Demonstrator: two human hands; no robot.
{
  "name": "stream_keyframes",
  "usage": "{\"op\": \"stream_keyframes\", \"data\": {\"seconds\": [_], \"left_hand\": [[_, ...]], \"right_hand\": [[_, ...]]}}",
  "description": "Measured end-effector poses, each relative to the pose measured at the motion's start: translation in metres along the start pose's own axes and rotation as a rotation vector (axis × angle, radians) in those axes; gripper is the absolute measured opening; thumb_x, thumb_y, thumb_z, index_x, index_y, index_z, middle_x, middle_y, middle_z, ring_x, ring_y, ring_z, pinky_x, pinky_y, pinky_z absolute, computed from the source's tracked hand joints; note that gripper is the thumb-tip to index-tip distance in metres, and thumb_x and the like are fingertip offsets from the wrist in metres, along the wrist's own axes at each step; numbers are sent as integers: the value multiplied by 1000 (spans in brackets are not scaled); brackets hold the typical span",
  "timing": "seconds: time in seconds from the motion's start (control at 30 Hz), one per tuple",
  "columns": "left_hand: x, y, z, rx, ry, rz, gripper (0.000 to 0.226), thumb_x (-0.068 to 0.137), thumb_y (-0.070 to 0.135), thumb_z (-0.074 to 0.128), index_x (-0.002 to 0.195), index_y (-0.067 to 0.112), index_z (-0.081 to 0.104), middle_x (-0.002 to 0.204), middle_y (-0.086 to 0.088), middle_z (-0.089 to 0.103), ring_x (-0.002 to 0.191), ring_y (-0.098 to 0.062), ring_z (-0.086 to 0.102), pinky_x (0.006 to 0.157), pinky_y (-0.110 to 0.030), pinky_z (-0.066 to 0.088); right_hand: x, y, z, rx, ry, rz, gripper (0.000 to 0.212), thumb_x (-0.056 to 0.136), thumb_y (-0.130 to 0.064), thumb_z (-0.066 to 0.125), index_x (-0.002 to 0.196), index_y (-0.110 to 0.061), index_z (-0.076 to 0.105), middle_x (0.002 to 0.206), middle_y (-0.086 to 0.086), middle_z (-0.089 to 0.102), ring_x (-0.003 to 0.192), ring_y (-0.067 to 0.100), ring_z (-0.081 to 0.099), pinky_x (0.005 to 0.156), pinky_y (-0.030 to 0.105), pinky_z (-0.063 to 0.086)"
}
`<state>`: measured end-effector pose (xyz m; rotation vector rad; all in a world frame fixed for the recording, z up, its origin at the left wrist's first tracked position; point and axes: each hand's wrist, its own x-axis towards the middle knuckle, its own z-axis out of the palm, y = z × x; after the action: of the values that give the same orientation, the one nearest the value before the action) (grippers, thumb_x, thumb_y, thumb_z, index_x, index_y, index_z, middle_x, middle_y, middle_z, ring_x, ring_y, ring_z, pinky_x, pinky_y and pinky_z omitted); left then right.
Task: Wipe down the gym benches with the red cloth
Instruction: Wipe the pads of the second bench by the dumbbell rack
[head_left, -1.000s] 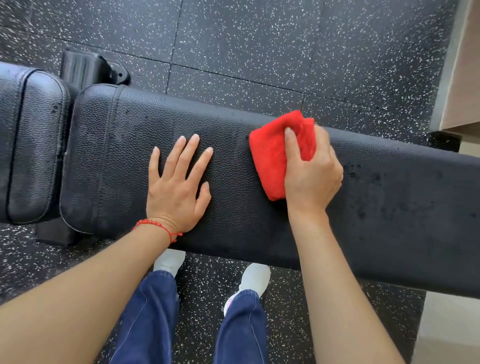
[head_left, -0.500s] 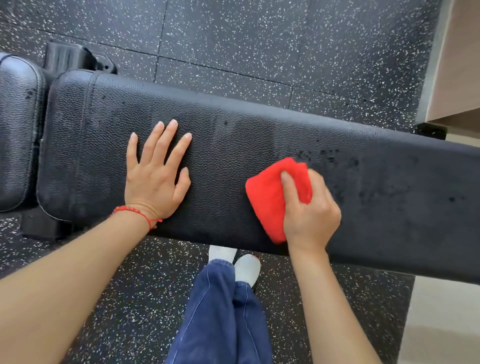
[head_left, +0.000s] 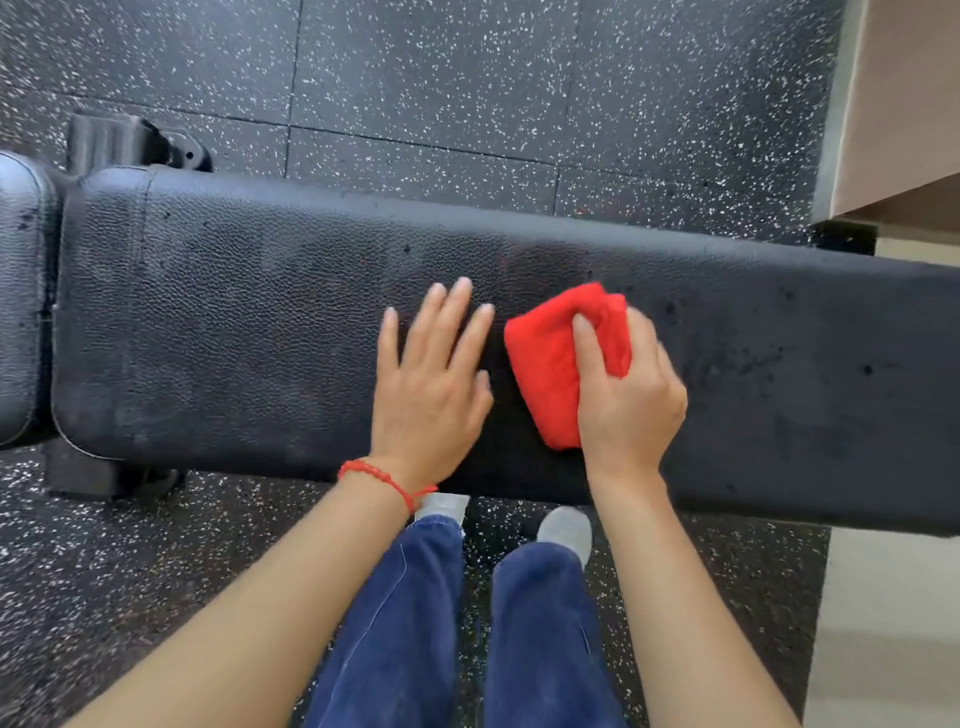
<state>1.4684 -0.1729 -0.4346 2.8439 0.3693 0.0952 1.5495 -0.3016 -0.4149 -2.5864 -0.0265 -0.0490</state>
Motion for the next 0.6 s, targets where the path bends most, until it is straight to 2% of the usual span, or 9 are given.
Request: {"op": "stream_keyframes", "data": {"seconds": [0.17,0.37,0.47,0.6], "left_hand": [[-1,24,23,27,-48,-68,53,87,23,43,139,14,42,148,-9,34,138,-25,25,110,-54,16],[-4,22,28,66,-27,-46,53,89,26,40,141,13,39,150,-10,32,139,-26,24,110,-55,15],[-3,22,28,86,-19,-47,53,90,27,38,141,12,39,150,-10,32,139,-27,24,110,-55,16],[-4,23,28,97,-18,-40,53,91,27,36,142,12,38,150,-10,30,139,-28,23,110,-56,16]], "right_hand": [[-45,38,-22,-39,2,-38,45,79,-43,56,99,-5,67,79,15,69,64,30,66,65,30,39],[-9,44,-15,-50,9,-101,41,79,-50,56,93,-14,69,70,7,67,58,26,64,54,28,39],[32,34,-13,-12,56,-49,45,79,-52,55,97,-13,68,74,11,68,66,33,64,56,34,44],[88,22,-12,-30,-1,17,44,84,-55,53,108,-19,62,95,10,69,90,36,60,71,38,42]]}}
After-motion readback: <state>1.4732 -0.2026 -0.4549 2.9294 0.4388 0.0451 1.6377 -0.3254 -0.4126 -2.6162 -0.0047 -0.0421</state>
